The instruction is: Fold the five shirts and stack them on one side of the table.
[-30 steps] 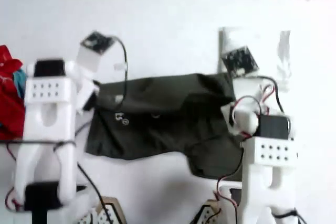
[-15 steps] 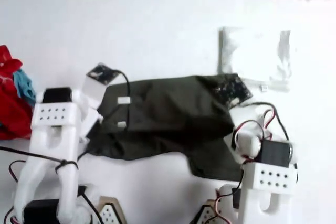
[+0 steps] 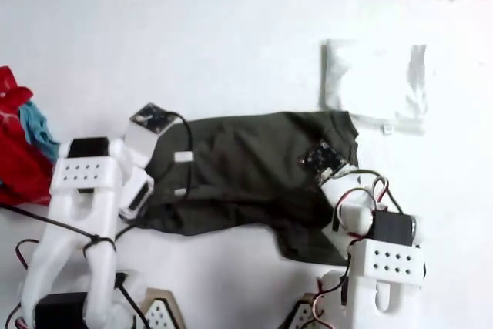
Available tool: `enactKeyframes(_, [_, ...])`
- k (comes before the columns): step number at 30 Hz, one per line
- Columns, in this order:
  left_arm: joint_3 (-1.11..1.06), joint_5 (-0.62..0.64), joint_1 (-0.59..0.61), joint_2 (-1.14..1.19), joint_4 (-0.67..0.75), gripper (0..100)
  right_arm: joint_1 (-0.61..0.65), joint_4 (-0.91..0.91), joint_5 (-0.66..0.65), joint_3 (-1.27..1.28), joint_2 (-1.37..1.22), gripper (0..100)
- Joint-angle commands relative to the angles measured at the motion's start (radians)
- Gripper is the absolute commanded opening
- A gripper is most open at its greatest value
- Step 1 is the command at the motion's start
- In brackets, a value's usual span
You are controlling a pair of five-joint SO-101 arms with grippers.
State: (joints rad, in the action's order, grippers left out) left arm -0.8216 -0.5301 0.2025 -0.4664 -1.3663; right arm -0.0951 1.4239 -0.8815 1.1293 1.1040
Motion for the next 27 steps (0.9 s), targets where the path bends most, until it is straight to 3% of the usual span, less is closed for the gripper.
enactKeyframes(1, [0.019, -0.005, 0.000, -0.032, -0.028, 16, -0.004, 0.007, -0.008, -0.035, 0.019, 16.5])
enactKeyframes(8, [0.291, -0.028, 0.077, -0.032, -0.190, 16, -0.005, 0.110, -0.002, -0.307, 0.019, 16.5])
enactKeyframes(12, [0.493, -0.026, 0.112, -0.021, -0.210, 14, -0.002, 0.008, 0.101, -0.413, 0.008, 12.2])
enactKeyframes(14, [0.541, 0.014, 0.092, -0.003, -0.186, 3, 0.002, -0.094, 0.176, -0.410, 0.004, 1.9])
enactKeyframes(15, [0.552, 0.032, 0.071, 0.021, -0.176, 2, 0.018, -0.136, 0.204, -0.402, -0.010, 1.2])
enactKeyframes(22, [0.567, 0.140, -0.068, 0.338, -0.025, 3, 0.143, -0.320, 0.333, -0.391, -0.323, 1.9])
enactKeyframes(27, [0.567, 0.149, -0.112, 0.496, 0.097, 3, 0.188, -0.460, 0.351, -0.391, -0.570, 1.9])
